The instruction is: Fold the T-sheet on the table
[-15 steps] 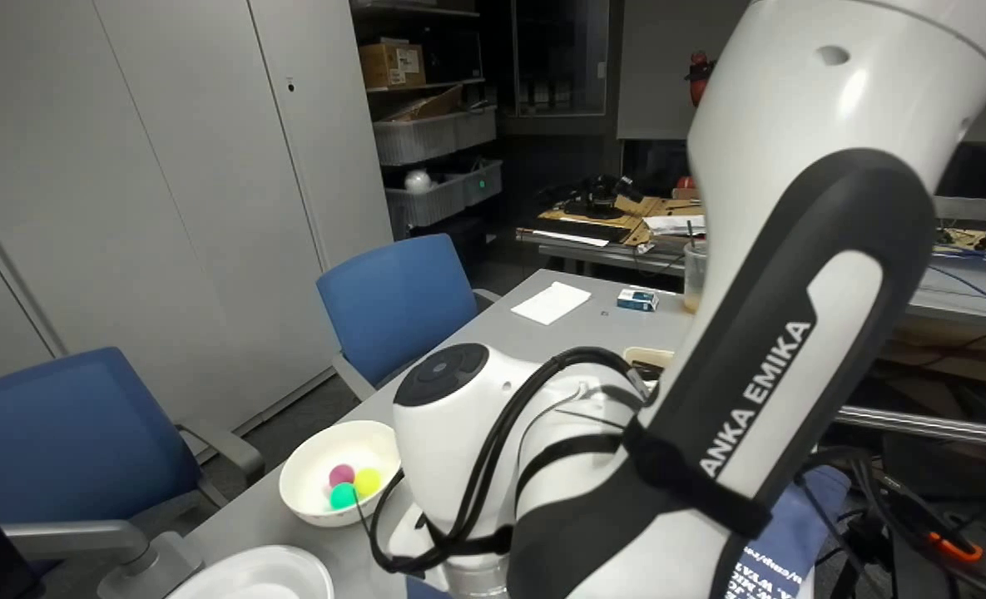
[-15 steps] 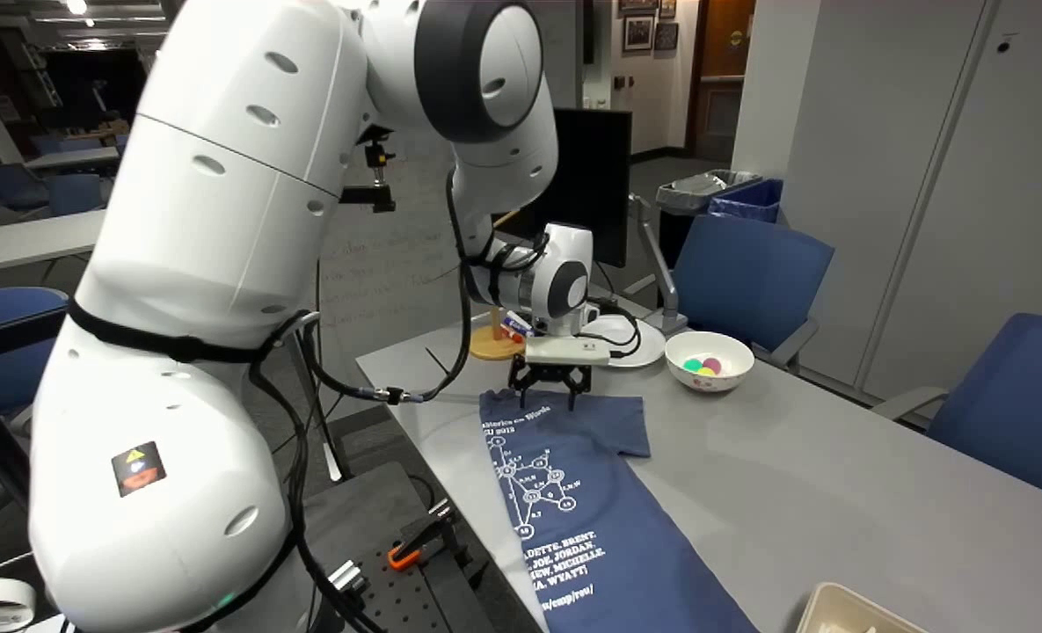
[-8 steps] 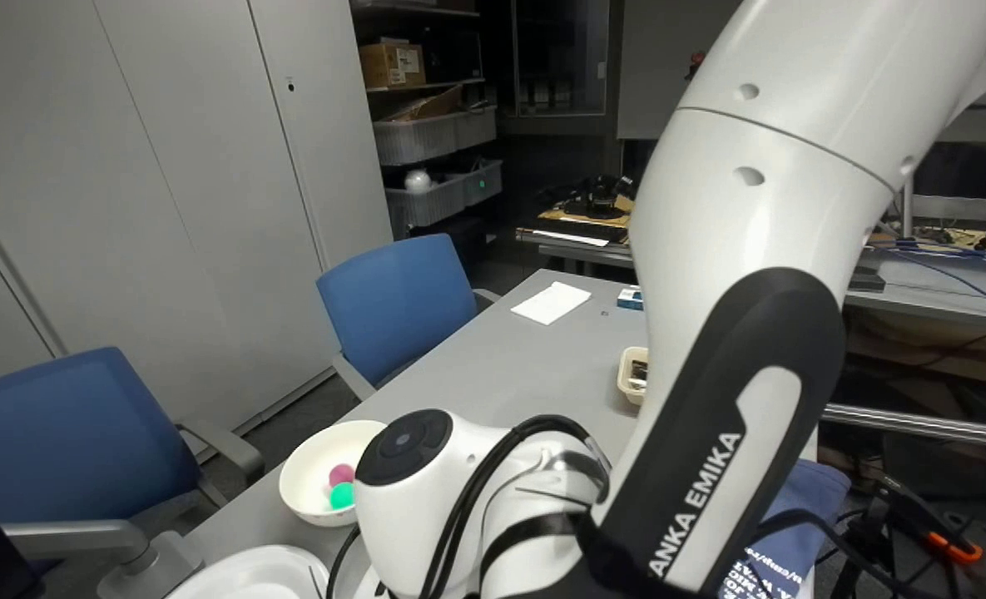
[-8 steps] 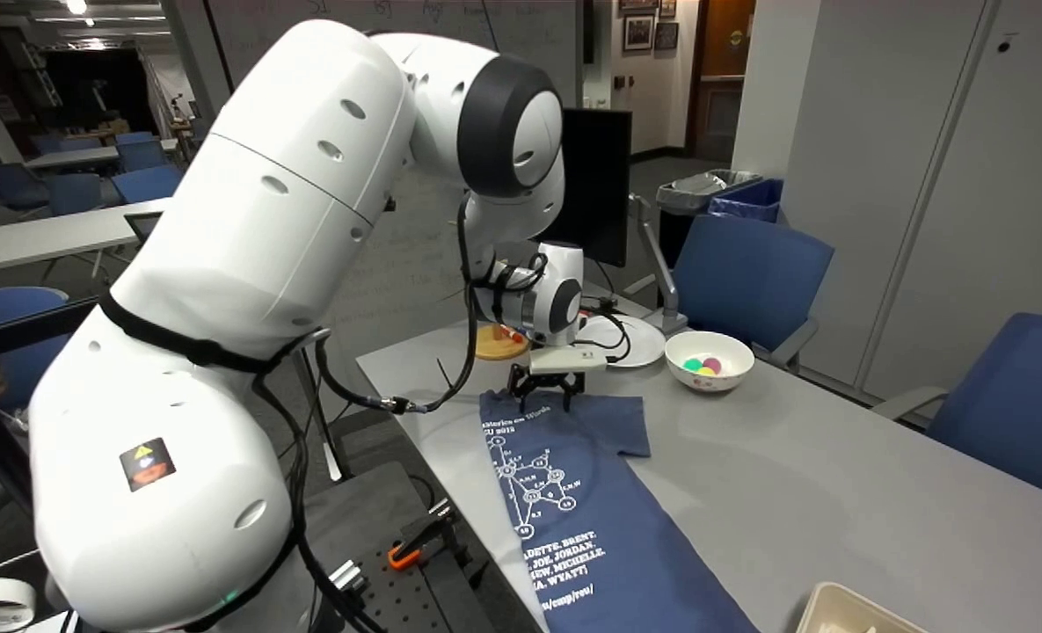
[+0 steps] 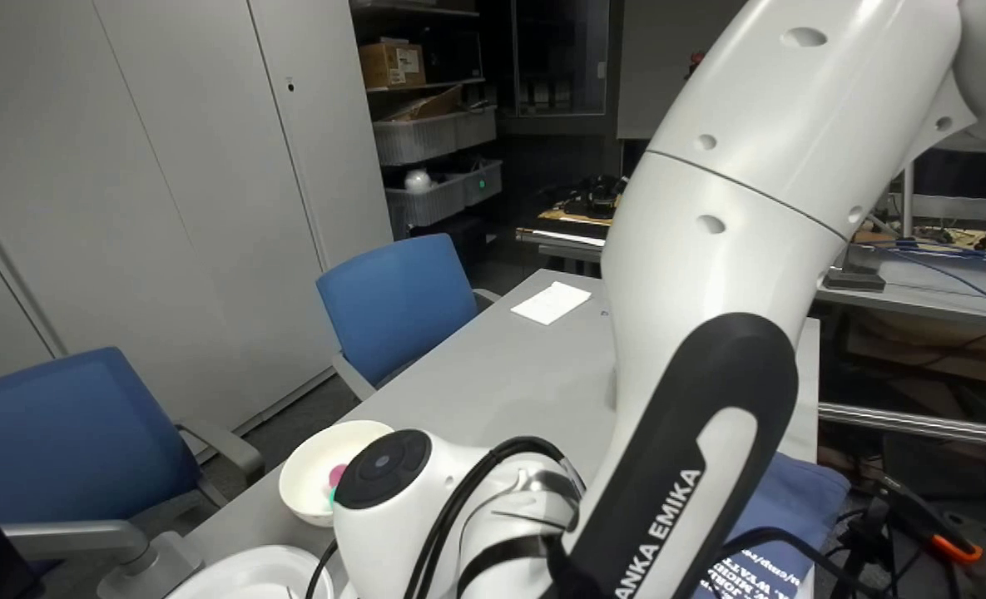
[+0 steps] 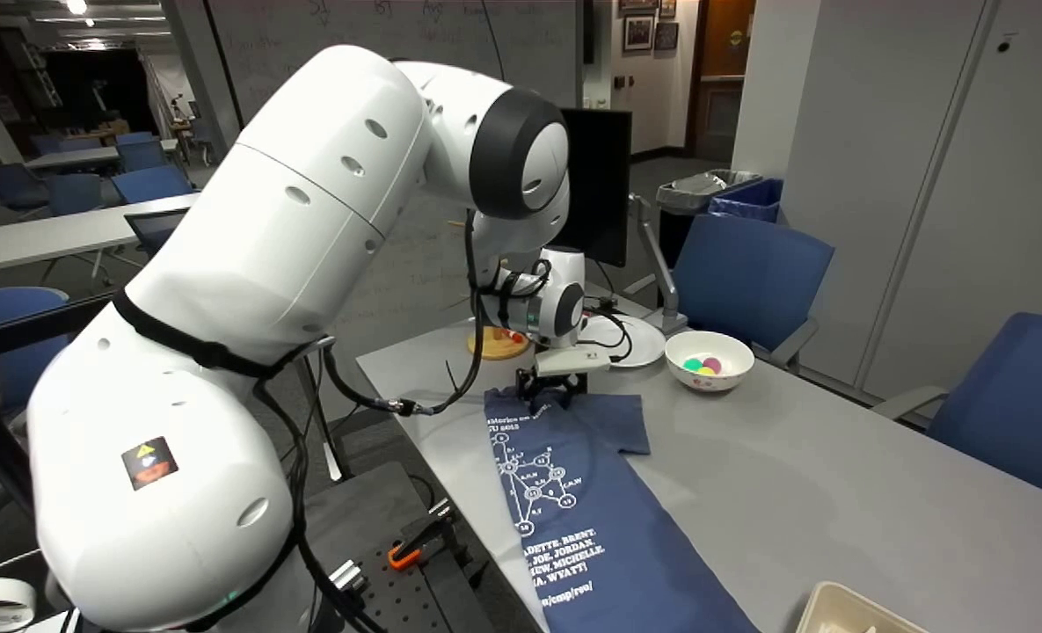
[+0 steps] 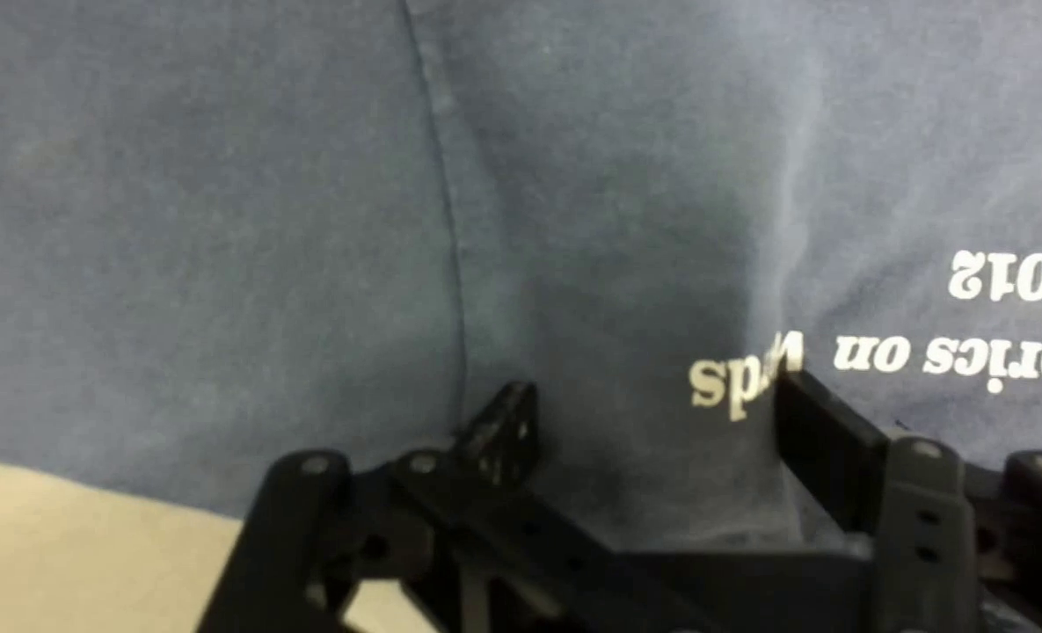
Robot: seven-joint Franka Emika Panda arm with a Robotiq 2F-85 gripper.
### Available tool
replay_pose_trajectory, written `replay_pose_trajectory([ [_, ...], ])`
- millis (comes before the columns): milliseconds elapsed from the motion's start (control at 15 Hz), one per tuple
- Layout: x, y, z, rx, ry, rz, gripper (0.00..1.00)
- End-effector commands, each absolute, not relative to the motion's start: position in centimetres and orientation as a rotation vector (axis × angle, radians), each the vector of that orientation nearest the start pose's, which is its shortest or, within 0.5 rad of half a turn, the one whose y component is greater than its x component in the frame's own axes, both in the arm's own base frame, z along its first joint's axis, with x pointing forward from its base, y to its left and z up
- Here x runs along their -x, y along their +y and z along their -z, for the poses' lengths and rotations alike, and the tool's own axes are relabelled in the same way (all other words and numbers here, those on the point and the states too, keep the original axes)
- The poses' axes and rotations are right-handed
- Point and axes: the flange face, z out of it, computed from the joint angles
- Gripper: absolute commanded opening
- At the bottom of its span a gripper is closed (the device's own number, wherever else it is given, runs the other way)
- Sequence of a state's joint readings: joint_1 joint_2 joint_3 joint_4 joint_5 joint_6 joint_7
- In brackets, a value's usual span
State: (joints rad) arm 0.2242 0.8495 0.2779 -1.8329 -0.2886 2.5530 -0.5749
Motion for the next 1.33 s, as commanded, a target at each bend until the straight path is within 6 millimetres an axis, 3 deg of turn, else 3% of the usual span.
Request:
replay_pose_trajectory([
  [0,-55.3,29.8,-7.0,2.484,-1.791,-0.054,0.42],
  [333,-56.1,30.5,-8.0,2.479,-1.800,-0.012,0.04],
  [400,-56.3,31.0,-8.4,2.473,-1.809,0.003,0.01],
  [867,-56.1,36.2,-13.4,2.328,-1.895,0.201,0.04],
  [1267,-54.7,38.8,-20.4,2.206,-1.937,0.305,0.04],
])
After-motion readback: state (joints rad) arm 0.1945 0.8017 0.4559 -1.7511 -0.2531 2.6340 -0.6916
